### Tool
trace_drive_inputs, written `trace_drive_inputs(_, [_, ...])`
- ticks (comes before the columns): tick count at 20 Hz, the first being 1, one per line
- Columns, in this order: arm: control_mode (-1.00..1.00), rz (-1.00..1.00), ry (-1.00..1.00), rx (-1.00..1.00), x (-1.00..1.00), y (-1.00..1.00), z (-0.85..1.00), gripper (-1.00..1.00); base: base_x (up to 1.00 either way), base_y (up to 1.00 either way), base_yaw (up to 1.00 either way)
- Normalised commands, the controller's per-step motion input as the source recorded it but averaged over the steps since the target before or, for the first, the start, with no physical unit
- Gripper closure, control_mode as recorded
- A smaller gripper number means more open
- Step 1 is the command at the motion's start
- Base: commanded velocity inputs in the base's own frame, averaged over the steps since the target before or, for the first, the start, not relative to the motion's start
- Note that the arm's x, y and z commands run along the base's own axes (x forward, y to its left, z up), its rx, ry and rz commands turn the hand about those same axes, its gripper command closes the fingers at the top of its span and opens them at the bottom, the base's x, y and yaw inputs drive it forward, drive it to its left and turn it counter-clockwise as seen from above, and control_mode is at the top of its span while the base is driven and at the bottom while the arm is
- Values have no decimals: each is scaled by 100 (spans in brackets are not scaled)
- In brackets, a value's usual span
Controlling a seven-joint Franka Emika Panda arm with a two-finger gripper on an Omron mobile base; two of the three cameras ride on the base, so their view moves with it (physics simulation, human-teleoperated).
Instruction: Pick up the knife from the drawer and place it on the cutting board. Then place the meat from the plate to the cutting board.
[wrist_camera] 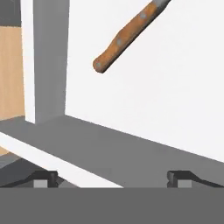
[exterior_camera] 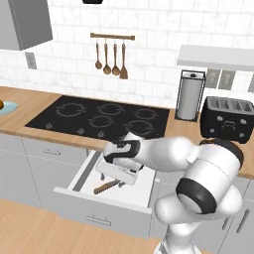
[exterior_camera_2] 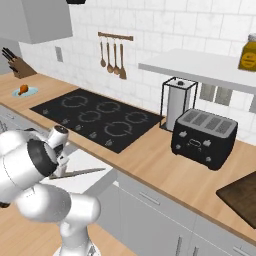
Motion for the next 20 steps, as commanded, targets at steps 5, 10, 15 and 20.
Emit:
trace_drive_inputs(5, [-100, -19, 21, -14, 42, -3, -27, -100, 0, 0, 0])
trace_drive_inputs(10, [-100, -15, 18, -13, 58, 0, -68, -100, 0, 0, 0])
trace_drive_inputs(15, [-100, -15, 5, -10, 53, 0, -45, -100, 0, 0, 0])
trace_drive_inputs(20, [-100, -12, 0, -9, 53, 0, -31, -100, 0, 0, 0])
